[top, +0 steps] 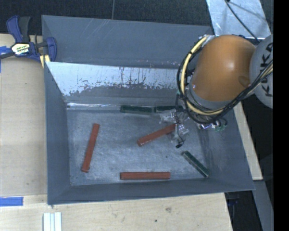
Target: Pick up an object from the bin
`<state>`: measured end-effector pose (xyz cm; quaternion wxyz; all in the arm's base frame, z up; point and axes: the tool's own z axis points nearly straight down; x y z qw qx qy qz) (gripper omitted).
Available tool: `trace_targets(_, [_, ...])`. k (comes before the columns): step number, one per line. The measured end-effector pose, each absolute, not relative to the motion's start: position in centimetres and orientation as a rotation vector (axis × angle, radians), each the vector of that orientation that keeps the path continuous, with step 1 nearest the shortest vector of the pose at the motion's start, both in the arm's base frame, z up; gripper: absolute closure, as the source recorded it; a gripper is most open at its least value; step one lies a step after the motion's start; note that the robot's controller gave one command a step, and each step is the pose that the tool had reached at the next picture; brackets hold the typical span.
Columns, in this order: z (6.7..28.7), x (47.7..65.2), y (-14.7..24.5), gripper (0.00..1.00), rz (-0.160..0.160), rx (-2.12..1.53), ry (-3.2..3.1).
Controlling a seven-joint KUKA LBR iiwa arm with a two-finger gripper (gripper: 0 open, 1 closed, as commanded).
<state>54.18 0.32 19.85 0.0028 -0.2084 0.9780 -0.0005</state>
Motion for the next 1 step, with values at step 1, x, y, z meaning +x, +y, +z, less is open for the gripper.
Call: trace_targets(1, [27.72, 52.19, 4.32, 1.00, 0.000, -1.345, 2.834])
